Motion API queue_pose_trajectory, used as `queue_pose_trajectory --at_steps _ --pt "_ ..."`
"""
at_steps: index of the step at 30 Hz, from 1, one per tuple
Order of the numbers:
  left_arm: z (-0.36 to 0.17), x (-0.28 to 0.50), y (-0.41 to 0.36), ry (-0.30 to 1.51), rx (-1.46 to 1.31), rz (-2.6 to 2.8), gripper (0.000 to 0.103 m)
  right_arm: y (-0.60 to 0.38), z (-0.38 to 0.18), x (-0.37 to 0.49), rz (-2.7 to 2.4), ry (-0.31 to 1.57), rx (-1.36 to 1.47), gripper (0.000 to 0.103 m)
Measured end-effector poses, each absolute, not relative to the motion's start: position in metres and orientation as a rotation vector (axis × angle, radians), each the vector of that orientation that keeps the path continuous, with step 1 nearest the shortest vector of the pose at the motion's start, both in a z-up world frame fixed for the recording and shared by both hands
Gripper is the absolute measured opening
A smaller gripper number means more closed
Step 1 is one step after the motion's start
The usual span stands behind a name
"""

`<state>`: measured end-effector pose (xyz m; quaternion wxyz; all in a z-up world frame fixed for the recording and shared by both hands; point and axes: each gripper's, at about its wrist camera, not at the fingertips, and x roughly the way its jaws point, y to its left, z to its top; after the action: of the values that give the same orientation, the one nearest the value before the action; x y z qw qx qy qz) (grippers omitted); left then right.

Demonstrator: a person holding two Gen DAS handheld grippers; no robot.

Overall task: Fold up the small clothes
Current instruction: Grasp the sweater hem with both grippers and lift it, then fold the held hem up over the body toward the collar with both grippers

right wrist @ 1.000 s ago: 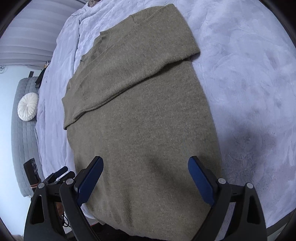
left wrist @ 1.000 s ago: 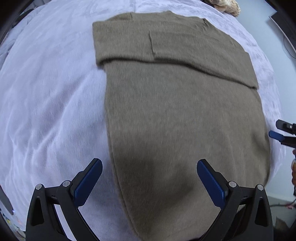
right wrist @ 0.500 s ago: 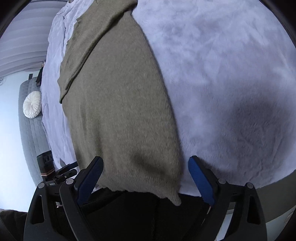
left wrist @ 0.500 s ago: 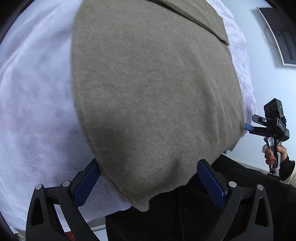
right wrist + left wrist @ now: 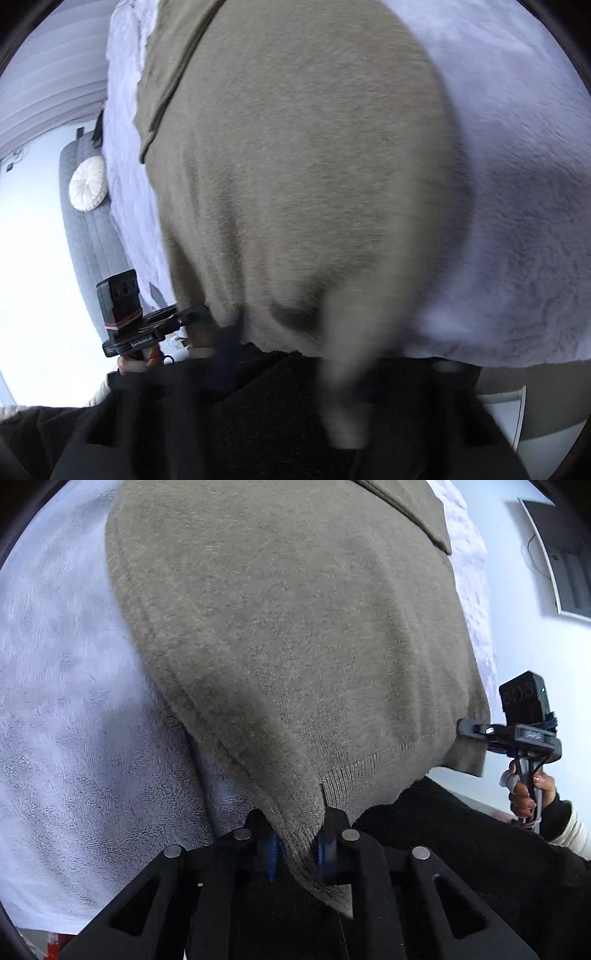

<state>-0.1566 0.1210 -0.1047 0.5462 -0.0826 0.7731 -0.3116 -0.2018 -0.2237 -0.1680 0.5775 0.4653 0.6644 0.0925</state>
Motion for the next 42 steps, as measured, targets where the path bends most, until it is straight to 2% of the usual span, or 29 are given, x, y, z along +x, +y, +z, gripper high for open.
queue_pose_trajectory --at_steps 9,10,19,24,32,34,35,36,37,38,39,40,41,42 --pt "-0.049 -0.105 0.135 1.628 -0.434 -0.79 0.015 -0.23 -0.129 -0.173 0.375 1.273 1.271 0.009" --pt "-0.042 -0.093 0.138 1.588 -0.474 -0.781 0.011 -0.233 -0.122 -0.163 0.396 1.216 1.3 0.009" --pt "-0.002 0.022 0.146 1.28 -0.562 -0.673 0.011 -0.26 -0.079 -0.047 0.47 0.938 1.326 0.009" --pt "-0.014 0.09 0.133 1.216 -0.551 -0.577 0.011 -0.277 -0.079 0.031 0.417 0.91 1.299 0.009" --pt "-0.075 0.151 0.106 1.276 -0.466 -0.43 0.011 -0.329 -0.138 0.089 0.237 0.971 1.368 0.009" --pt "-0.082 0.155 0.105 1.309 -0.445 -0.38 0.018 -0.333 -0.15 0.094 0.218 0.974 1.399 0.011" --pt "-0.084 0.154 0.105 1.328 -0.426 -0.344 0.036 -0.333 -0.152 0.096 0.217 0.977 1.407 0.013" --pt "-0.084 0.155 0.106 1.329 -0.4 -0.301 0.06 -0.333 -0.154 0.097 0.21 0.986 1.41 0.013" --pt "-0.079 0.152 0.109 1.3 -0.381 -0.277 0.068 -0.333 -0.155 0.098 0.207 0.988 1.421 0.016" --pt "-0.072 0.15 0.112 1.264 -0.363 -0.264 0.07 -0.335 -0.155 0.094 0.207 0.981 1.435 0.021" --pt "-0.066 0.147 0.115 1.245 -0.352 -0.271 0.07 -0.337 -0.153 0.092 0.206 0.962 1.448 0.035" --pt "-0.061 0.146 0.117 1.235 -0.351 -0.282 0.07 -0.338 -0.149 0.087 0.207 0.94 1.457 0.058" --pt "-0.055 0.143 0.119 1.222 -0.353 -0.297 0.07 -0.341 -0.146 0.084 0.213 0.916 1.468 0.064" --pt "-0.051 0.141 0.121 1.216 -0.352 -0.312 0.07 -0.343 -0.142 0.082 0.227 0.888 1.482 0.065"
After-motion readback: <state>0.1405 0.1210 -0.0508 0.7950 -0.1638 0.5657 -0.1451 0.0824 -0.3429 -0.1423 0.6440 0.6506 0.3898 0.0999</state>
